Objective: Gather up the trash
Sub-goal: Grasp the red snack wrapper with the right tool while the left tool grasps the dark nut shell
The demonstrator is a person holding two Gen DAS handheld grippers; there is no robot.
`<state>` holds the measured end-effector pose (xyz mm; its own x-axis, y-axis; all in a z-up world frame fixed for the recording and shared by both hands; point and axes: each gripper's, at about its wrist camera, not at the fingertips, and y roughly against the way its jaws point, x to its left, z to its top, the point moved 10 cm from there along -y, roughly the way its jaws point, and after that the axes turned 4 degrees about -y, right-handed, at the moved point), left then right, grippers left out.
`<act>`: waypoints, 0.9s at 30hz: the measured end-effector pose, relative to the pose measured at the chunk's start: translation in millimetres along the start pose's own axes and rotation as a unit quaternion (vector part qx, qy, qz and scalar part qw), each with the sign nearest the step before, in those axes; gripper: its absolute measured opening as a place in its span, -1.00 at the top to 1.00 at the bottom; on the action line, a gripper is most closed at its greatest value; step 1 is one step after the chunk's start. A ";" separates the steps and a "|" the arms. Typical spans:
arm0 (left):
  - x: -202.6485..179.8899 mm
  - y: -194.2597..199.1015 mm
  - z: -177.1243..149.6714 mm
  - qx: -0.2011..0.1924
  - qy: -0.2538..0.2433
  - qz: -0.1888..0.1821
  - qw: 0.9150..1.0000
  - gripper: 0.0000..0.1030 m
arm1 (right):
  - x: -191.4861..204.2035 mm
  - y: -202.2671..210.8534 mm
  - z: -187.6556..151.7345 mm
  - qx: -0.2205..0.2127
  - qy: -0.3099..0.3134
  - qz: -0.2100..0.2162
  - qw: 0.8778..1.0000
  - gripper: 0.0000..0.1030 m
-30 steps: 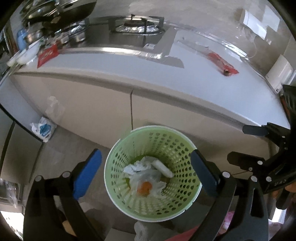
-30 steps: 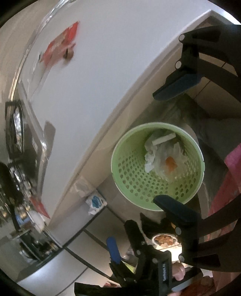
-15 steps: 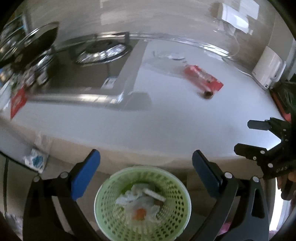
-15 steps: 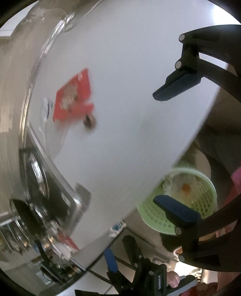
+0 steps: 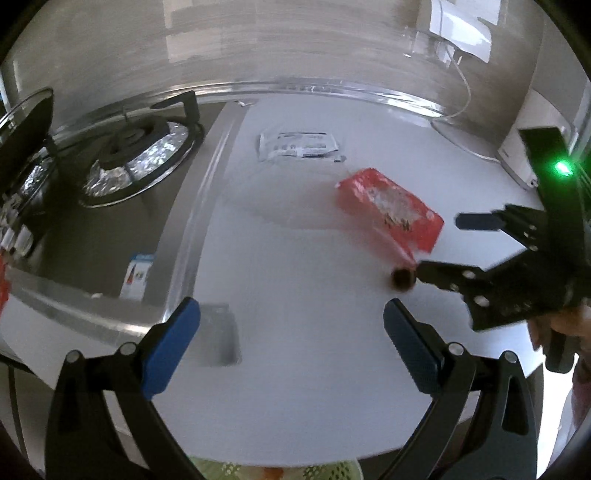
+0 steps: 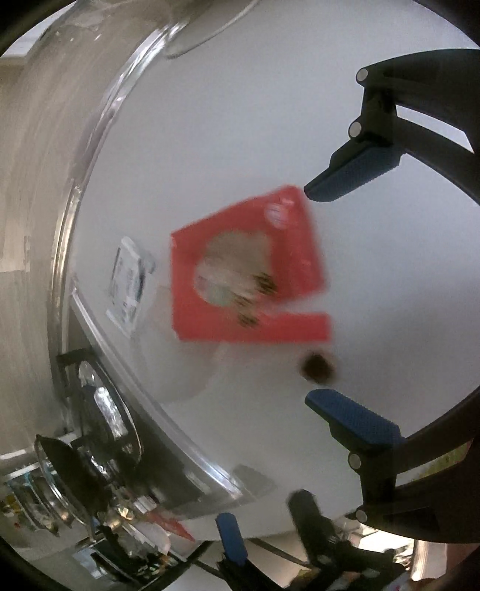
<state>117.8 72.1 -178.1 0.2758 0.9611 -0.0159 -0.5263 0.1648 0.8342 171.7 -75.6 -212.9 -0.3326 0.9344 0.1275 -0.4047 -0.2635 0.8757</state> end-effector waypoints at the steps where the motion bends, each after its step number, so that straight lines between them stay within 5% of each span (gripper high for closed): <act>1: -0.9 -2.3 3.1 0.001 0.001 0.002 1.000 -0.85 | -4.6 -7.1 8.0 0.003 0.004 0.002 1.000 -0.95; 11: -0.9 -20.9 19.4 0.017 0.011 0.017 1.000 -0.85 | -18.0 -40.0 41.8 0.019 0.029 0.019 0.999 -0.95; 27: -2.1 -28.9 29.5 0.020 0.038 0.020 0.999 -0.85 | -14.1 -42.8 35.4 0.026 0.046 0.018 0.998 -0.95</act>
<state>156.2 58.8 -185.9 0.1916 0.9812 -0.0222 -0.5025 0.1175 0.8565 223.9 -69.0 -235.8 -0.4249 0.8974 0.1186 -0.3475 -0.2827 0.8940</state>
